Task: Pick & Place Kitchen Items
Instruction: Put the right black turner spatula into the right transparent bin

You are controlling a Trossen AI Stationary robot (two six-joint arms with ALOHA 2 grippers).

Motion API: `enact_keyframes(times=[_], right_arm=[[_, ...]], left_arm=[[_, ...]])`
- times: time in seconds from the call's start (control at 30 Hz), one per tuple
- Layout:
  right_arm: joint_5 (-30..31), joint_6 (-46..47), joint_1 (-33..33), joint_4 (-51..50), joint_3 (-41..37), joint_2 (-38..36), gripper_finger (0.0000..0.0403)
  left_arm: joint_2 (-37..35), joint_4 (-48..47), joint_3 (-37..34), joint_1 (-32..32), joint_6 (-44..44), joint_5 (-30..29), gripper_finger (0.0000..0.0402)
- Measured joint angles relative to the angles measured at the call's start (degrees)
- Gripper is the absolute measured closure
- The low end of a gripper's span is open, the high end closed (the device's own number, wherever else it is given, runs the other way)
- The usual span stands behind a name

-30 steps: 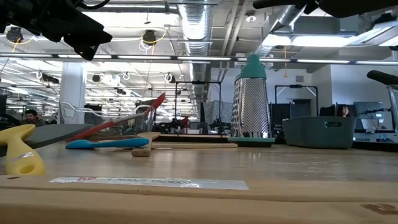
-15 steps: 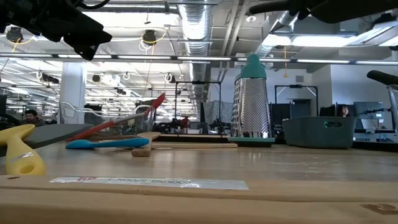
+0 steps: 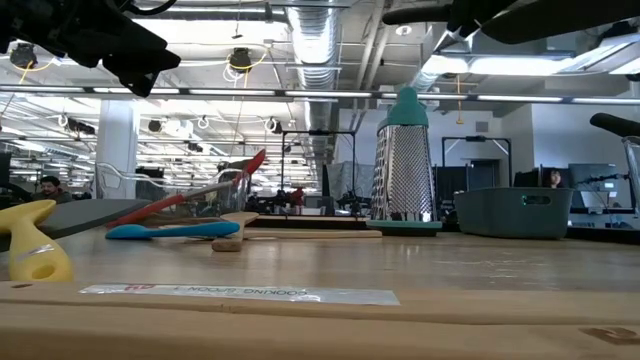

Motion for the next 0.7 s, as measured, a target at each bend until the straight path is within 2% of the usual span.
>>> enact_keyframes(times=[0.5, 0.7], right_arm=[[-1.27, 0.13, 0.16, -0.23, 0.0, 0.0, 0.0338], [-3.5, 7.47, 3.47, -2.8, 0.0, 0.0, 0.0338]], left_arm=[[0.0, 0.0, -0.02, 0.0, 0.0, 0.07, 0.0298], [0.0, 0.0, -0.02, 0.0, 0.0, 0.09, 0.0298]])
